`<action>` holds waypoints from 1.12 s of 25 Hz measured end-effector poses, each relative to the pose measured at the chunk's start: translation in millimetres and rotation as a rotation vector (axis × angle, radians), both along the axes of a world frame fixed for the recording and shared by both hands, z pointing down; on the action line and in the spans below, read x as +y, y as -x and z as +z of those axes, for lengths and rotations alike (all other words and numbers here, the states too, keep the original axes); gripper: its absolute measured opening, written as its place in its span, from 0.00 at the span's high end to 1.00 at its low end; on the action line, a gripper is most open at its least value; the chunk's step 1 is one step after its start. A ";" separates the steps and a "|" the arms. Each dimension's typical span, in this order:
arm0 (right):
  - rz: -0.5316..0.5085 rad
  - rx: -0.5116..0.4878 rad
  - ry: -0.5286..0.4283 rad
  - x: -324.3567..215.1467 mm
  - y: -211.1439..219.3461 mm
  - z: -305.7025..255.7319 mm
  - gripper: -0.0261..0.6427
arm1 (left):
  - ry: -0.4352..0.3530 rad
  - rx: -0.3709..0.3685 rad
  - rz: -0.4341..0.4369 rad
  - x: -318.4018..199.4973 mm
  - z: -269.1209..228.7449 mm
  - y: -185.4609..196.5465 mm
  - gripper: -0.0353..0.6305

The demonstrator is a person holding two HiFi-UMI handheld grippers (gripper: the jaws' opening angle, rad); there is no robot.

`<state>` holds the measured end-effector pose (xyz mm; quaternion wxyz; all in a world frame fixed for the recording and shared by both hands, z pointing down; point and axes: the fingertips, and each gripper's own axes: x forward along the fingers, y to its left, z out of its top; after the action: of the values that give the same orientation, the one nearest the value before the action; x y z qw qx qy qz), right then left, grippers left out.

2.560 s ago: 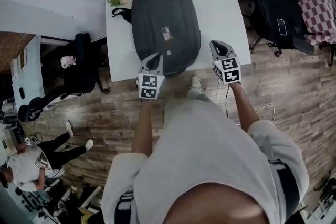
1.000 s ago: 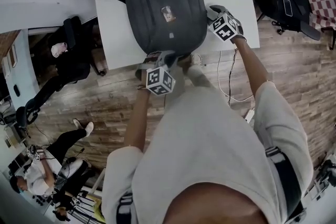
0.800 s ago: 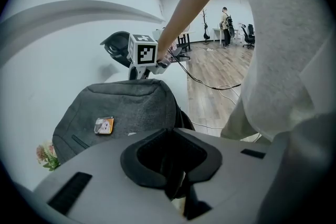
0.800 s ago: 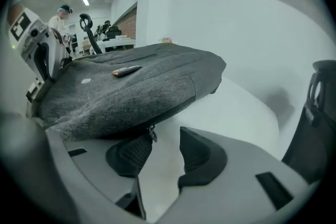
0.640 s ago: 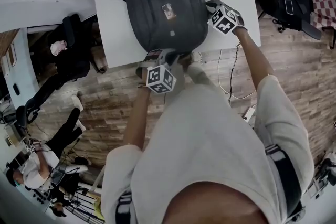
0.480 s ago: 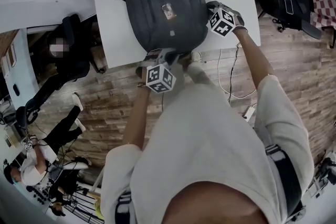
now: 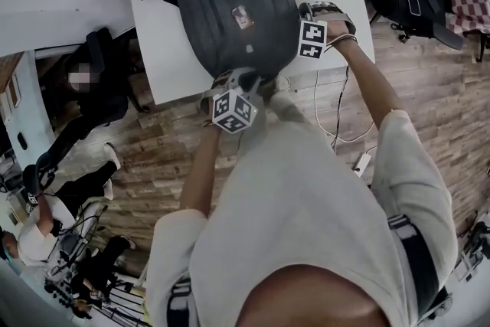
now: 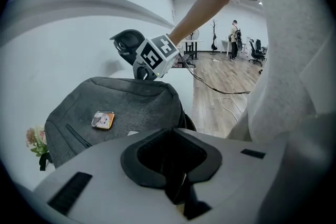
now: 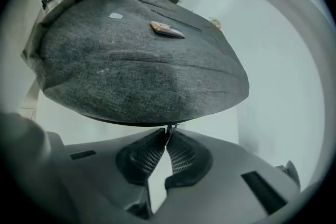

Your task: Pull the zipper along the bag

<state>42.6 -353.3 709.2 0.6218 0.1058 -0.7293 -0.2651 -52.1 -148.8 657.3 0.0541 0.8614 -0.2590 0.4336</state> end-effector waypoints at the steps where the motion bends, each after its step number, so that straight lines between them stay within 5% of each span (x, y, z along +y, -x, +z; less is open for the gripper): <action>1: 0.002 0.014 -0.003 1.0 -1.1 0.1 0.93 | 0.003 0.008 -0.007 -1.4 -0.4 0.0 0.86; 10: 0.123 -0.013 0.090 53.8 -15.7 4.2 0.93 | 0.003 0.041 -0.045 -8.4 -1.8 -2.5 0.86; 28: 0.803 -0.307 0.382 173.0 1.7 5.7 0.92 | 0.037 0.087 -0.084 -17.4 1.1 -10.4 0.86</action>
<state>40.9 -180.2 714.9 0.5683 0.3014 -0.7500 0.1539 -41.7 -166.2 658.4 0.0991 0.8667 -0.2841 0.3978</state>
